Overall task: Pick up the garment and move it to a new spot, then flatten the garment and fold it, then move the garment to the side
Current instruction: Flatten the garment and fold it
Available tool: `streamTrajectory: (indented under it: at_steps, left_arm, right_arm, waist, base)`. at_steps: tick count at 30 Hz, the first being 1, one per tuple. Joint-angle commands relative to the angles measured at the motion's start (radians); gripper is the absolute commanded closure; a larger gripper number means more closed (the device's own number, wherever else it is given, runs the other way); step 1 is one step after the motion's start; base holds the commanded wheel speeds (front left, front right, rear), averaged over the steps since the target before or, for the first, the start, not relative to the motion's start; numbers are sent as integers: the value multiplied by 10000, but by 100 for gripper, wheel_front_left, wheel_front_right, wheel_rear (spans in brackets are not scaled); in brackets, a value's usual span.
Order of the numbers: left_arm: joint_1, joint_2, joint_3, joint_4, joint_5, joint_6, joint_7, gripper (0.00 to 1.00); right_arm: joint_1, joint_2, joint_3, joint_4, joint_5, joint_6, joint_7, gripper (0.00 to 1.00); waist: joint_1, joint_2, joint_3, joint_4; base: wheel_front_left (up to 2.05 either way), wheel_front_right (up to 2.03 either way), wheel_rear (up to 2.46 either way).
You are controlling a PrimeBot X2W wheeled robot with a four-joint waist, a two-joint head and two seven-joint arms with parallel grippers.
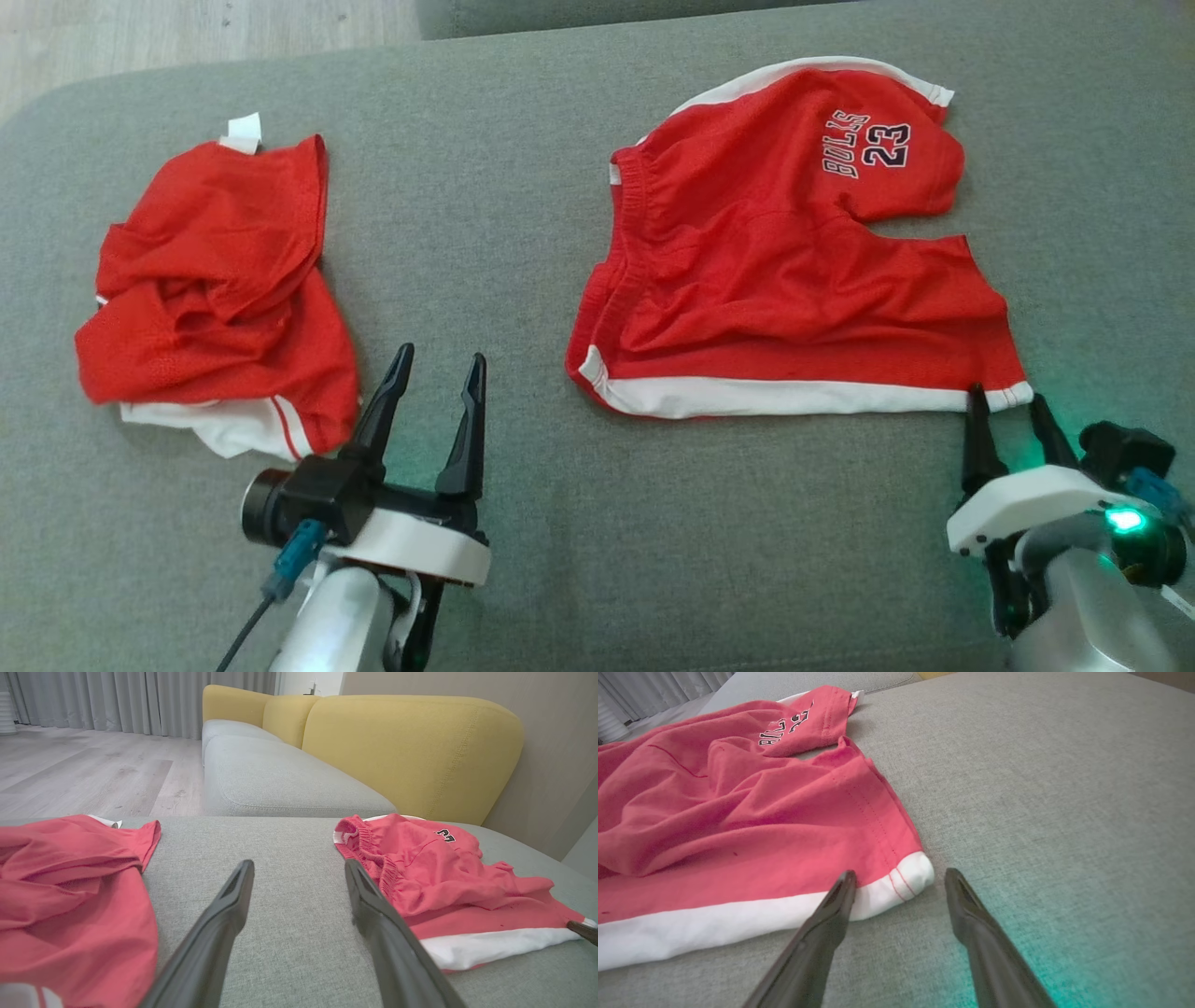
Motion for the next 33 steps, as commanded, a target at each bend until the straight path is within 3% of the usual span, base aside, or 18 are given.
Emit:
streamTrajectory:
  at_steps: [1,9,22,33]
  left_arm:
    - [-409,17,225,-264,85,-75,-53,0]
    - [-583,36,-107,-44,249,-189,-53,0]
    - [-2024,518,-2733,1411,21,-404,992,0]
    - [-3030,788,-3743,2345,-666,-407,1192,0]
  right_arm:
    - [-413,-54,182,-48,-152,-7,-177,100]
    - [-554,-54,-56,-154,-763,-7,-461,100]
    - [-534,-54,148,-546,-710,-7,-536,100]
    - [-670,-54,509,-450,-487,-7,-547,100]
  waist:
    - [-1,0,-7,-43]
    - [-1,0,-57,-210]
    - [-1,0,247,-555]
    - [-1,0,414,-848]
  base:
    - [0,0,0]
    - [0,0,0]
    - [0,0,0]
    - [0,0,0]
